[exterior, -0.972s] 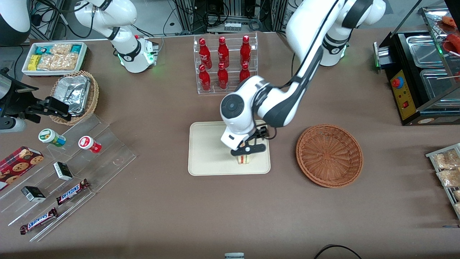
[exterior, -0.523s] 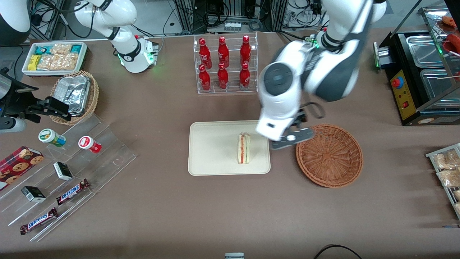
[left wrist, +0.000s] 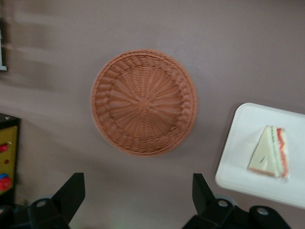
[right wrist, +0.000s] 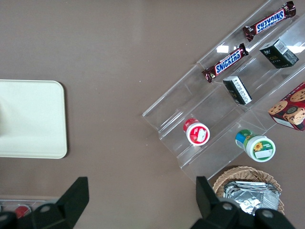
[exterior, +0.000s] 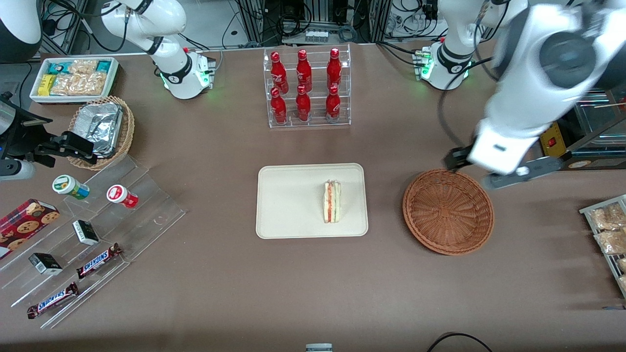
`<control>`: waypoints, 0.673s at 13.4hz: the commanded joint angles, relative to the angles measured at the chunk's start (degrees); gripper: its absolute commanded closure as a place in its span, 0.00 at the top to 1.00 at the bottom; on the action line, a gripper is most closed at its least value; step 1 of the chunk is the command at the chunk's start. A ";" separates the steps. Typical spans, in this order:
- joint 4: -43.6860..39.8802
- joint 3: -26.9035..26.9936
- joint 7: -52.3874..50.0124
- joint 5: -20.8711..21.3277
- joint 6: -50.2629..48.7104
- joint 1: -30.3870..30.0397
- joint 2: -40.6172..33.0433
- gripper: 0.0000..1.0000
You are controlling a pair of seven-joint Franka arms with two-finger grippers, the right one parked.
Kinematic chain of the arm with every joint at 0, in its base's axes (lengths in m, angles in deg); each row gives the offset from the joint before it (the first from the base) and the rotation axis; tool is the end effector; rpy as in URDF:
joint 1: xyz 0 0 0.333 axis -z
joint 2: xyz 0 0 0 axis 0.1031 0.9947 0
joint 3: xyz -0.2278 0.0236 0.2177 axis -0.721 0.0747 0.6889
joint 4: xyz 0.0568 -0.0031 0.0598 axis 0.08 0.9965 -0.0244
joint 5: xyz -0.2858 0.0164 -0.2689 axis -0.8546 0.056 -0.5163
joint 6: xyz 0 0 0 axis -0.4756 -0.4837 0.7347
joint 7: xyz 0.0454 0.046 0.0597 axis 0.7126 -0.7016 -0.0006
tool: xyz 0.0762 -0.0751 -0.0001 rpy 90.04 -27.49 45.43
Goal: Place sandwich from basket to tray
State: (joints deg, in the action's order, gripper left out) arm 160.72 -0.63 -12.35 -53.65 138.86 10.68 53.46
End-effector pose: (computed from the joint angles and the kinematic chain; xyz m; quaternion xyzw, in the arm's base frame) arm 0.5697 -0.1493 0.5860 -0.9932 -0.1061 0.0184 0.0444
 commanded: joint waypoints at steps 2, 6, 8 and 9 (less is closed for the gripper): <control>9.10 -0.77 11.64 -2.58 0.22 -7.44 -8.91 0.99; 14.74 -0.77 16.06 -2.66 1.89 -10.18 -12.62 0.99; 19.02 -0.51 20.95 -2.75 4.25 -10.36 -15.68 0.99; 20.27 1.06 21.33 -2.84 5.40 -10.19 -16.66 0.99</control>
State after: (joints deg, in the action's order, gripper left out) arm 176.02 -0.63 6.15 -55.56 141.48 1.00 41.17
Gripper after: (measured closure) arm 0.004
